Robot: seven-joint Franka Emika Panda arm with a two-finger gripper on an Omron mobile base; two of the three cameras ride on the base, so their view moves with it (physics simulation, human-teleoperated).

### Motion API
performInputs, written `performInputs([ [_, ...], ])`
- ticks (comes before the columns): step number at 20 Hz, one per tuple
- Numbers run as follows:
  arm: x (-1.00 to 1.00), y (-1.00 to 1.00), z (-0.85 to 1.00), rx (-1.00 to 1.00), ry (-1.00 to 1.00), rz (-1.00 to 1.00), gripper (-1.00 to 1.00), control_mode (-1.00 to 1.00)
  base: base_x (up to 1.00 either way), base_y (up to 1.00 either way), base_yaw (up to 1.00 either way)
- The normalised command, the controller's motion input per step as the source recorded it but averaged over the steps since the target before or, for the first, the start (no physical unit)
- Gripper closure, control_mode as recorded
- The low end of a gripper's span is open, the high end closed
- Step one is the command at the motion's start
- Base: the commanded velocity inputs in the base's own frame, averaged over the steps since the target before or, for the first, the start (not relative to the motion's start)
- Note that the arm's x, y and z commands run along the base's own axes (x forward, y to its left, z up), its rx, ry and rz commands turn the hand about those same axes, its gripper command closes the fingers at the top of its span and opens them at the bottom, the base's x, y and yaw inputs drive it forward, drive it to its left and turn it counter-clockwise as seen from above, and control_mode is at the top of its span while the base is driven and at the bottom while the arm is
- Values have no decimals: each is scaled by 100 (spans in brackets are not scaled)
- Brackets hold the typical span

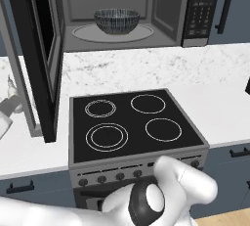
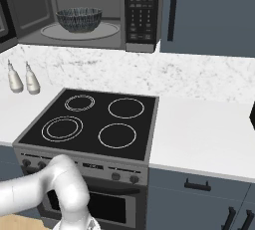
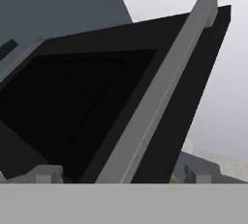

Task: Open the microwave, place the bowl with waffle inside the microwave, then close the microwave door and turn it on.

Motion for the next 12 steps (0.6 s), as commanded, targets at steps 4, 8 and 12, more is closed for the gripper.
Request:
performInputs([
  [4, 2, -9, 0, 0, 0, -21, -100, -100, 0, 0, 0],
  [8, 0, -39, 0, 0, 0, -22, -100, -100, 0, 0, 0],
  [12, 3, -61, 0, 1, 0, -22, -100, -100, 0, 0, 0],
])
